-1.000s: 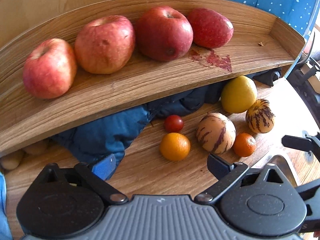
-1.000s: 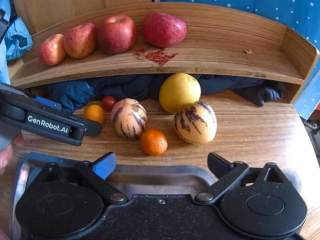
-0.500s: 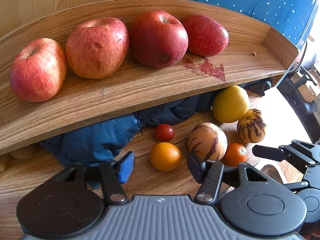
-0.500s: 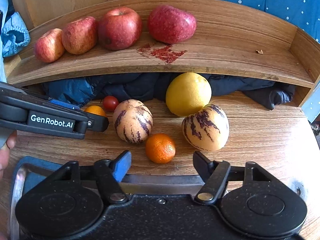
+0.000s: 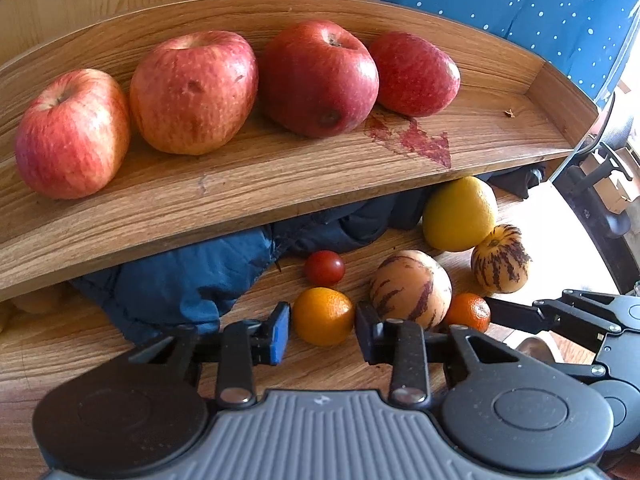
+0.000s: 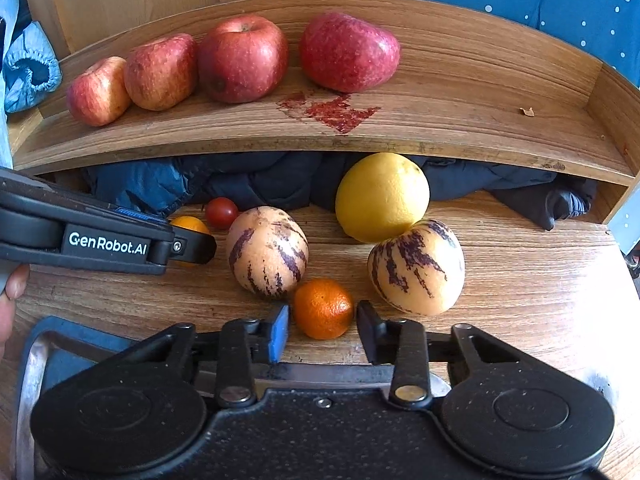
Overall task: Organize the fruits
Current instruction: 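Close the left gripper on an orange while the right gripper closes on a mandarin, then carry the orange and mandarin over the steel tray and open both grippers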
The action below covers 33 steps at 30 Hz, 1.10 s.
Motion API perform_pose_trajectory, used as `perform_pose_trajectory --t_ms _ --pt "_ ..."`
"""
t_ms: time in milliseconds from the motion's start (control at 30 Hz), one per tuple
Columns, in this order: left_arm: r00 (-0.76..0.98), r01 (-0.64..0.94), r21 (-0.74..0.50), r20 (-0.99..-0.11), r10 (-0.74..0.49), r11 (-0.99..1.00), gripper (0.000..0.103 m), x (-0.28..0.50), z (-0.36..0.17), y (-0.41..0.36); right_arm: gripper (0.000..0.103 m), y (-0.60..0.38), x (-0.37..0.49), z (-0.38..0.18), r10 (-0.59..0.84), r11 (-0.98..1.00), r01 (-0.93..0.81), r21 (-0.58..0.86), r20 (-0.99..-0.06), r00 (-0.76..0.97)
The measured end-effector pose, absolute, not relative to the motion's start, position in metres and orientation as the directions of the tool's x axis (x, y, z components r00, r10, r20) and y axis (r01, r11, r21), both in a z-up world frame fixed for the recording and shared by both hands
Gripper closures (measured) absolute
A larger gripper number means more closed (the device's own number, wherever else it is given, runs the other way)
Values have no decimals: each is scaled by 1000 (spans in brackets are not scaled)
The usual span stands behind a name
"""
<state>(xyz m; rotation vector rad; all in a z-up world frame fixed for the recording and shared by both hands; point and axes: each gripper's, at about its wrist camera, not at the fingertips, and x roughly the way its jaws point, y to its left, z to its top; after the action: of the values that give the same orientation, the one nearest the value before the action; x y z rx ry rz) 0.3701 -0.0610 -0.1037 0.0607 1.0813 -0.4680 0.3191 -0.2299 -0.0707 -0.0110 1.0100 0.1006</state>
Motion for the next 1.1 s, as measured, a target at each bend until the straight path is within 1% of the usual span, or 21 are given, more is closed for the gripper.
perform_pose_trajectory --t_ms 600,1100 --pt "390 403 -163 -860 -330 901 65 340 -88 -65 68 -241 285 -53 92 996 -52 76 -811 577" --pt "330 524 -190 -853 -404 830 65 306 -78 -113 68 -266 233 -45 38 997 30 66 -822 569"
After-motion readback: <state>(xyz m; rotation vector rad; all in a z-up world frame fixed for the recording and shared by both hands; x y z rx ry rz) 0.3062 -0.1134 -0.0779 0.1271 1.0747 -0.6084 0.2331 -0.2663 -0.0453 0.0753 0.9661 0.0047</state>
